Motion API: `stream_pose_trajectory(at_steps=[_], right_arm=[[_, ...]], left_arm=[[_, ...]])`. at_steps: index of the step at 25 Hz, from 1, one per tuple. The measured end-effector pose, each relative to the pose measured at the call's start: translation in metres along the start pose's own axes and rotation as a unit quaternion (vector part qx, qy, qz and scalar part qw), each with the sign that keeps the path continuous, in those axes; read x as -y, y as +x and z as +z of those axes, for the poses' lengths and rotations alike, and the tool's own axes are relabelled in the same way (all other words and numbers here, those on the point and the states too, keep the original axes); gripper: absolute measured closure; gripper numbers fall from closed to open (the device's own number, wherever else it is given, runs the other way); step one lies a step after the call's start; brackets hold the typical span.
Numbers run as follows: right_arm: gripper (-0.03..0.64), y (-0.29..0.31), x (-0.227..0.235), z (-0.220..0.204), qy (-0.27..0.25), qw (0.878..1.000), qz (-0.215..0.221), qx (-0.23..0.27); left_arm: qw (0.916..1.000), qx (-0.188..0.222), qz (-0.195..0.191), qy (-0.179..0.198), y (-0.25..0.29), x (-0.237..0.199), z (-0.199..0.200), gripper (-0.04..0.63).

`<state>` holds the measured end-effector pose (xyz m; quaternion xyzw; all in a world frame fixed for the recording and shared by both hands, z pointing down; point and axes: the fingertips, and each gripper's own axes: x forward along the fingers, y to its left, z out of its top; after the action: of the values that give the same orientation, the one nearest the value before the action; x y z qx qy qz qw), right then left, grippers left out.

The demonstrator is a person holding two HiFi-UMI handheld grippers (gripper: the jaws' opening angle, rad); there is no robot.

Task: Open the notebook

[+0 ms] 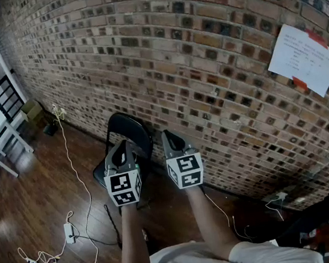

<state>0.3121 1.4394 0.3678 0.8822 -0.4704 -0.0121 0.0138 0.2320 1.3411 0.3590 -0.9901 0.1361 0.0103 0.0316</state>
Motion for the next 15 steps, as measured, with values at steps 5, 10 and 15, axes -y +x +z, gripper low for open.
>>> stream_pose_trajectory(at_steps=[5,10,15], right_arm=[[0.63,0.036,-0.071,0.004,0.002,0.998,0.067,0.006],[0.63,0.067,-0.176,0.007,0.004,0.985,0.17,0.011],[0.63,0.081,-0.286,0.012,0.0,0.963,0.268,0.017]], left_arm=[[0.9988,-0.002,0.048,0.006,-0.023,-0.055,0.001,0.578],[0.9894,-0.009,0.145,0.013,-0.082,-0.138,-0.005,0.578],[0.9722,-0.008,0.234,0.013,-0.149,-0.213,-0.005,0.578]])
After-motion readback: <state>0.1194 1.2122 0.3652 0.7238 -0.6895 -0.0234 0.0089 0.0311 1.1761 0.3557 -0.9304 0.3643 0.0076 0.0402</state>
